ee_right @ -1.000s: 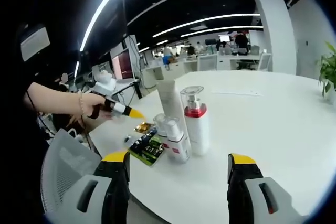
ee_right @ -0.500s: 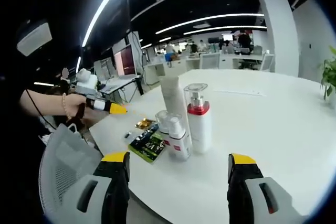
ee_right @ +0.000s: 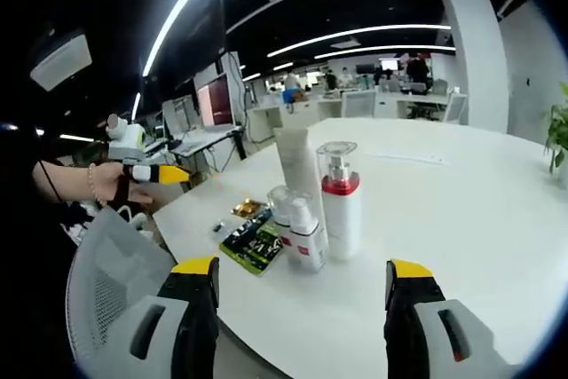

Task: Arrange the skincare products in the storage area until every visible bottle or jar stands upright without overlapping.

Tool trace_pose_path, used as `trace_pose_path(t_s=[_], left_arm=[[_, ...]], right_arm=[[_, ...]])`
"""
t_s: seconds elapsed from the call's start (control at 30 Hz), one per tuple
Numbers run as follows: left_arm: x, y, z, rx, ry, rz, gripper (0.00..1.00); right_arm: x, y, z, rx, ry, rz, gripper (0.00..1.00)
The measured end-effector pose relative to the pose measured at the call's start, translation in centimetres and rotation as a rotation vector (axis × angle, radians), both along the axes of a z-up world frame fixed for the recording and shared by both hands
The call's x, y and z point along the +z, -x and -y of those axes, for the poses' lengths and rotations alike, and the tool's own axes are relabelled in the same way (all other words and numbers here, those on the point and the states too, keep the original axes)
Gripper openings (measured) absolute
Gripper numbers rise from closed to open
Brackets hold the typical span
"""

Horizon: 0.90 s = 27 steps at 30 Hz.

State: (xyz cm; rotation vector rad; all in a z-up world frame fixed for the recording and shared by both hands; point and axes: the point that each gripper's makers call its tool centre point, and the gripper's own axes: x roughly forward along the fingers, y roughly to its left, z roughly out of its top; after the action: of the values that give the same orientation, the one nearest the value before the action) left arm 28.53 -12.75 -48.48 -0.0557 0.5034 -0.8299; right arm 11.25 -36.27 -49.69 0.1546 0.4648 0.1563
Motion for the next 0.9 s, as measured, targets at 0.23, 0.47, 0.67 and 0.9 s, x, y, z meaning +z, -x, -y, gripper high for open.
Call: trace_pose_path(t_s=[0.23, 0.47, 0.67, 0.9], left_arm=[[0.0, 2.3, 1.4, -0.054, -0.013, 0.035, 0.99], [-0.6, 2.4, 1.4, -0.069, -0.034, 0.036, 0.96], [-0.6, 3.0, 1.7, -0.089, -0.048, 0.056, 0.94], [-0.5, 2.8, 1.8, -0.093, -0.05, 0.085, 0.93]], right_arm=[[0.0, 0.1, -0.2, 0.005, 0.002, 0.001, 0.79], [-0.2, 0.2, -0.4, 0.011, 0.008, -0.004, 0.79], [-0.4, 0.2, -0.5, 0.013, 0.012, -0.009, 0.79], [-0.4, 0.3, -0.5, 0.012, 0.015, -0.011, 0.79]])
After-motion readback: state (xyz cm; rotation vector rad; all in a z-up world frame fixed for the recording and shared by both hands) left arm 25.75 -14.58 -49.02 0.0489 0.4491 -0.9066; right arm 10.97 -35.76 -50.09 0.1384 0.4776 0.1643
